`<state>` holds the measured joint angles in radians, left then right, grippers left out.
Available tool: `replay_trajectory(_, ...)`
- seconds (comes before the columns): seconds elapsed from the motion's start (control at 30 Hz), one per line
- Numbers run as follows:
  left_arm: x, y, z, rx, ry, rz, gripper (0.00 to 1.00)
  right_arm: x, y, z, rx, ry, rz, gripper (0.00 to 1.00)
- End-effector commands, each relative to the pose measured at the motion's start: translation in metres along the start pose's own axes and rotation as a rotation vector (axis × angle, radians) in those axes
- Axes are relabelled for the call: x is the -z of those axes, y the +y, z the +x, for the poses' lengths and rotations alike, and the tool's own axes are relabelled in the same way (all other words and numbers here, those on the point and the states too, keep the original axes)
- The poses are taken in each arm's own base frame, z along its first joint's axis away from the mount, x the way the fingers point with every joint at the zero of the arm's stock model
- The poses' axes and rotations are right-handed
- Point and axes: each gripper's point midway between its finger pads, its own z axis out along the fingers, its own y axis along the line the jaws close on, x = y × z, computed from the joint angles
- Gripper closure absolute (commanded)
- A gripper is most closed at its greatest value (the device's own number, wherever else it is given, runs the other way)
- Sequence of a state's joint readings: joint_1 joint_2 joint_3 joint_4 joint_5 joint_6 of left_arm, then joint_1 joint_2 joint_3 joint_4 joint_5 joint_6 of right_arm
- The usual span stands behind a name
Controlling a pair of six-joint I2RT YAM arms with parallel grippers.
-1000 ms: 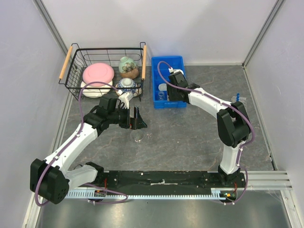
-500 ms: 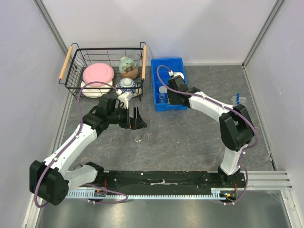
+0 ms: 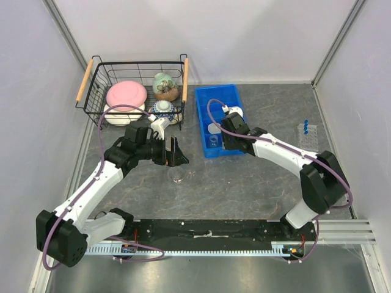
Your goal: Organize the chemistry lab equipment
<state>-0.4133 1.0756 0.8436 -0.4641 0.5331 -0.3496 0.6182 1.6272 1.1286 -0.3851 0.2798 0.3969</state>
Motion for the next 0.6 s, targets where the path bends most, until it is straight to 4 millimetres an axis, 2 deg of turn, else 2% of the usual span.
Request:
replay_trajectory(0.0, 0.004, -0.006, -0.007, -0.043, -0.038, 0.029, 0.02, 0.026, -0.015, 0.029, -0.002, 0.039, 0.047, 0.53)
replay_trajectory(0.03, 0.004, -0.006, -0.007, -0.042, -0.039, 0.029, 0.02, 0.028, -0.019, 0.038, -0.005, 0.053, 0.056, 0.53)
replay_trajectory(0.1, 0.005, -0.007, -0.008, -0.044, -0.042, 0.029, 0.02, 0.04, -0.022, 0.043, -0.014, 0.047, 0.05, 0.53)
replay_trajectory(0.13, 0.005, -0.007, -0.007, -0.045, -0.04, 0.029, 0.02, 0.042, -0.024, 0.053, -0.011, 0.061, 0.051, 0.53)
replay_trajectory(0.27, 0.008, -0.007, -0.009, -0.051, -0.052, 0.022, 0.02, 0.062, -0.028, 0.07, -0.045, 0.061, 0.034, 0.53)
replay_trajectory(0.43, 0.01, -0.007, -0.01, -0.055, -0.064, 0.012, 0.02, 0.074, -0.032, 0.103, -0.048, 0.094, 0.029, 0.53)
replay_trajectory(0.57, 0.011, -0.007, -0.01, -0.06, -0.067, 0.01, 0.02, 0.086, -0.032, 0.12, -0.066, 0.1, 0.01, 0.53)
